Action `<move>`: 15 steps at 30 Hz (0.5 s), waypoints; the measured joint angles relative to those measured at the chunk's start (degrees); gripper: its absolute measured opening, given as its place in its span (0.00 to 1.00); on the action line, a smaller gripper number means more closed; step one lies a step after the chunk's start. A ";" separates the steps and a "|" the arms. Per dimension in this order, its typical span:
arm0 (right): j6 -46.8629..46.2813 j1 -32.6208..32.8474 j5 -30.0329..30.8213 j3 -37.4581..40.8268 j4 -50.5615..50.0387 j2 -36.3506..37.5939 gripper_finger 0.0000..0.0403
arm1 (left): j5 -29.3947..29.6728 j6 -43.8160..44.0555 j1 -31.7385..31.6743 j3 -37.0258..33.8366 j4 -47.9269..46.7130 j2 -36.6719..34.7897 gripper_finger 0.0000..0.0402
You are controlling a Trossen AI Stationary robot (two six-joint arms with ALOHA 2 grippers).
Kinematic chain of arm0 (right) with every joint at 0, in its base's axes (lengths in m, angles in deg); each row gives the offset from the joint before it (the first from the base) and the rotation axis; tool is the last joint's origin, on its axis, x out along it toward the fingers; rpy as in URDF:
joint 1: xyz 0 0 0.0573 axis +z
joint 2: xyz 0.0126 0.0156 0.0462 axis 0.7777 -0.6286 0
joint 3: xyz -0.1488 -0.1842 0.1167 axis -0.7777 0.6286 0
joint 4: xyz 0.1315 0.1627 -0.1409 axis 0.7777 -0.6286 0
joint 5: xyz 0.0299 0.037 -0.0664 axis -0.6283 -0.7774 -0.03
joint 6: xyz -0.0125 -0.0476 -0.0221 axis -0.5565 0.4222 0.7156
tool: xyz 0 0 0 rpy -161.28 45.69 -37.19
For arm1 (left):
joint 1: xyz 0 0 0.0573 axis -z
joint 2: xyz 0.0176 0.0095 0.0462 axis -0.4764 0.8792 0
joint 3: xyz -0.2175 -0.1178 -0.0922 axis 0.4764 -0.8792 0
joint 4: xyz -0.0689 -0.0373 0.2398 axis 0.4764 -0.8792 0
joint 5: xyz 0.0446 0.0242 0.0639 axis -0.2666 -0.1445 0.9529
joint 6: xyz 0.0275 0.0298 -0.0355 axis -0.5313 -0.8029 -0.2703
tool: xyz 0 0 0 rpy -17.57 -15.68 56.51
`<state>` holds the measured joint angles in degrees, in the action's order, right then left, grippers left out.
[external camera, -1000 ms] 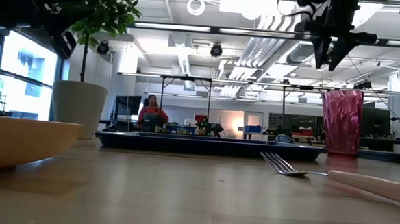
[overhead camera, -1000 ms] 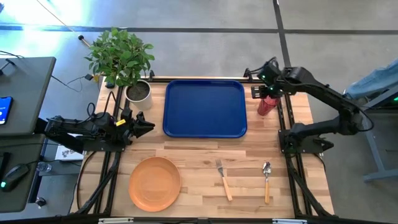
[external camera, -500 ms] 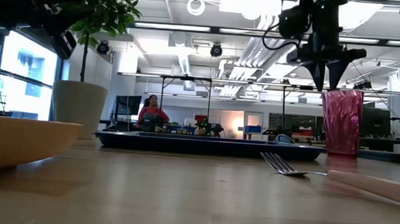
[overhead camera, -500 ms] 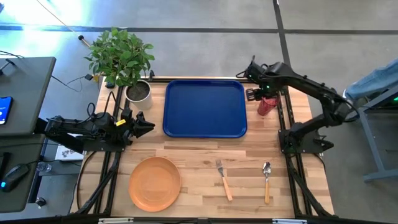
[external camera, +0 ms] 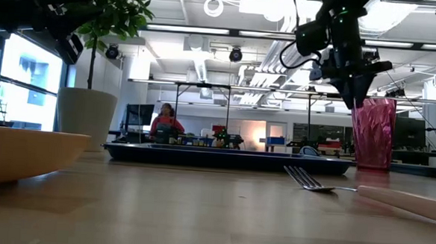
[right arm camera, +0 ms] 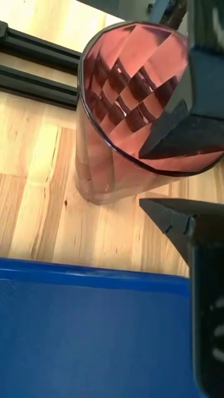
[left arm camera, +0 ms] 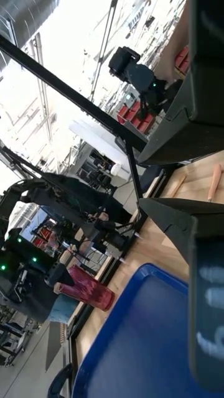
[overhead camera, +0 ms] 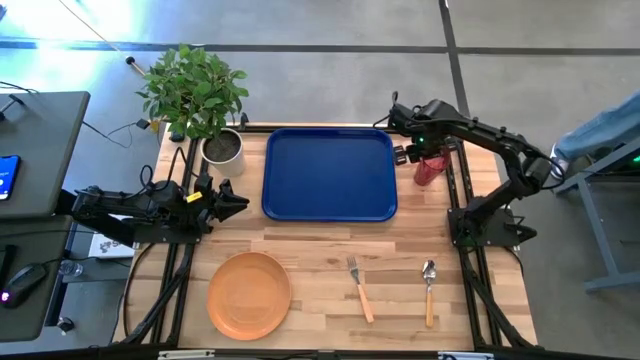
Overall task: Pick and place plate/cup/fork/spoon on tray
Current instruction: Put the cup on the top right of the tray
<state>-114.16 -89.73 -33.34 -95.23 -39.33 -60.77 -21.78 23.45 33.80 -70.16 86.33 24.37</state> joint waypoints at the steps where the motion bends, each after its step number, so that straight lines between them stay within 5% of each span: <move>1: 0.10 0.00 0.03 0.00 0.02 -0.01 0.21 | 0.00 0.00 0.00 0.00 0.00 0.00 0.22; 10: 1.98 0.02 0.54 0.00 0.11 -0.01 0.02 | 0.00 -0.05 0.00 0.00 0.00 0.00 0.22; 15: 3.04 0.00 1.05 0.00 -0.02 -0.01 0.02 | 0.00 -0.05 -0.01 0.00 0.00 0.00 0.22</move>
<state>-111.12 -89.73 -32.29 -95.23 -39.35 -60.78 -21.78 23.40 33.78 -70.16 86.33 24.37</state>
